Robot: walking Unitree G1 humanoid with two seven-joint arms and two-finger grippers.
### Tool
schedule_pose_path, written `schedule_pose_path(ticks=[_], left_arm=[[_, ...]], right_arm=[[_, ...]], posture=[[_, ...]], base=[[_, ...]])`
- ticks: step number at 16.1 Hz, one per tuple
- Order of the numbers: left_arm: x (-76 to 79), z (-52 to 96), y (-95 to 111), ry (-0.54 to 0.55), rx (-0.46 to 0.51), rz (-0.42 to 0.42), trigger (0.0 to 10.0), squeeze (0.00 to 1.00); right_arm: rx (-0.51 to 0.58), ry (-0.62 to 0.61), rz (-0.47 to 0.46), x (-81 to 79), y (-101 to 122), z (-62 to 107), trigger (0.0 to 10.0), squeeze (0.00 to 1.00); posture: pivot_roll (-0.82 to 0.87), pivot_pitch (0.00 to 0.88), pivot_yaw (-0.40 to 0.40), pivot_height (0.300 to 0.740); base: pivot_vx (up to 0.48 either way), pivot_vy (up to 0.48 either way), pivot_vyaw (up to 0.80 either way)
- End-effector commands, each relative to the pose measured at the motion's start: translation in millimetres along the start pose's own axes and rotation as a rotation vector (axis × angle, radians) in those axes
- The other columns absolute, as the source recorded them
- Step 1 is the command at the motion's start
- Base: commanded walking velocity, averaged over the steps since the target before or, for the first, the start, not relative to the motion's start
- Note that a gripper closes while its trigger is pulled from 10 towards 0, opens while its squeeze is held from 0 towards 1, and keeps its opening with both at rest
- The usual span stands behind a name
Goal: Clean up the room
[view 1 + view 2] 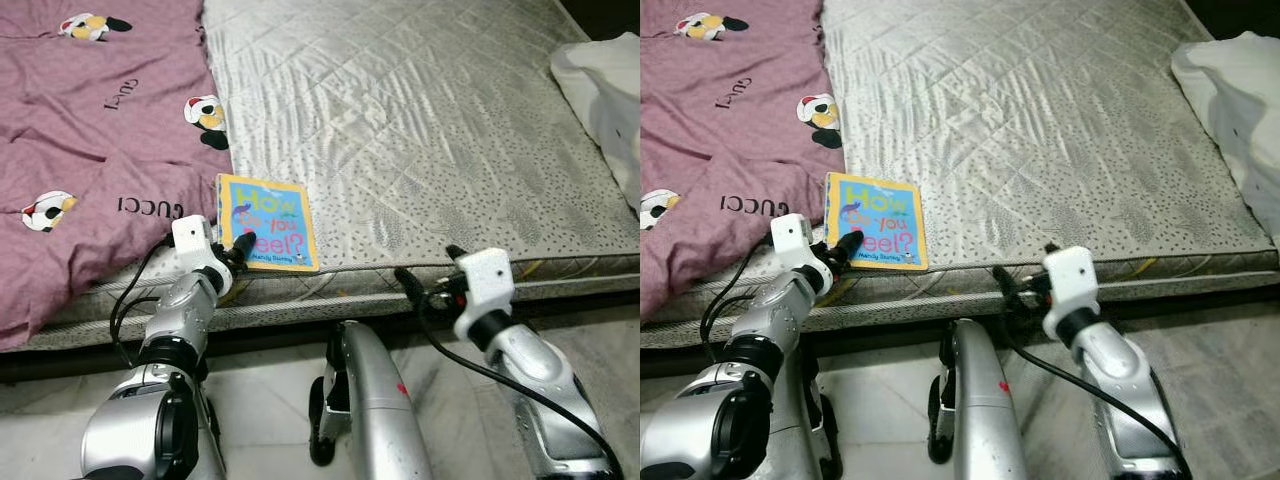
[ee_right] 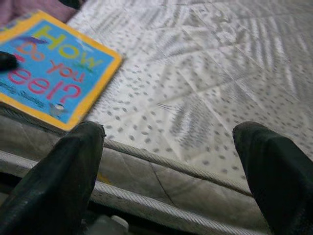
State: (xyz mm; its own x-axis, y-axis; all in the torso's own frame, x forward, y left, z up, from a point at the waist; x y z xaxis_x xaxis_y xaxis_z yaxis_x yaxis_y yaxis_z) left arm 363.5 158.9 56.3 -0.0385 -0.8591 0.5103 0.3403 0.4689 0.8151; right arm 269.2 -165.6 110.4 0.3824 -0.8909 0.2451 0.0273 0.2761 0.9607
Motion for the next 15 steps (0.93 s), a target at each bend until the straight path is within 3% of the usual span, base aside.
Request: schedule_pose_path(ticks=[1, 7, 11, 15], left_arm=[[0.9, -0.4, -4.5, -0.007, -0.017, -0.007, 0.0, 0.00], [1.8, -1.1, 9.7, -0.005, 0.047, -0.046, 0.0, 0.00], [28.7, 7.2, 49.6, -0.044, 0.351, -0.185, 0.0, 0.00], [55.8, 16.8, 79.1, -0.121, 0.519, -0.324, 0.0, 0.00]], right_arm=[[-0.020, -0.005, -0.006, -0.4, -5.6, -0.8, 10.0, 0.00], [-0.007, -0.054, 0.001, -1.5, -4.2, -5.8, 10.0, 0.00], [0.001, -0.090, -0.038, -5.2, -4.7, -13.2, 10.0, 0.00], [0.021, -0.125, -0.114, -12.4, -1.9, -25.0, 10.0, 0.00]], posture=[[-0.12, 0.163, -0.144, 0.561], [-0.11, 0.147, -0.108, 0.561], [-0.08, 0.122, -0.078, 0.561], [-0.06, 0.101, -0.040, 0.561]], base=[[0.000, 0.000, 0.00], [0.000, 0.000, 0.00], [0.000, 0.000, 0.00], [0.000, 0.000, 0.00]])
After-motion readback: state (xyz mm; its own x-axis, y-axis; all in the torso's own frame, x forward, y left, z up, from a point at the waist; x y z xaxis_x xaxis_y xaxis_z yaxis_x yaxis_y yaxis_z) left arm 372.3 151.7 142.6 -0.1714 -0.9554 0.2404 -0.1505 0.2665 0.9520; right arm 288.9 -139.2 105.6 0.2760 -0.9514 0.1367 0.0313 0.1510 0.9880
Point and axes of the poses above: a point about 5 cm out from each wrist's last joint towards the gripper, its own z axis pointing back from the gripper into the wrist, its own y axis along the axis of the wrist's last joint, x = y × z, the point moved 2 cm from there along -z, pointing out of the wrist towards the gripper, and after that the axes turned 8 degrees about z, right-handed, at the moved point
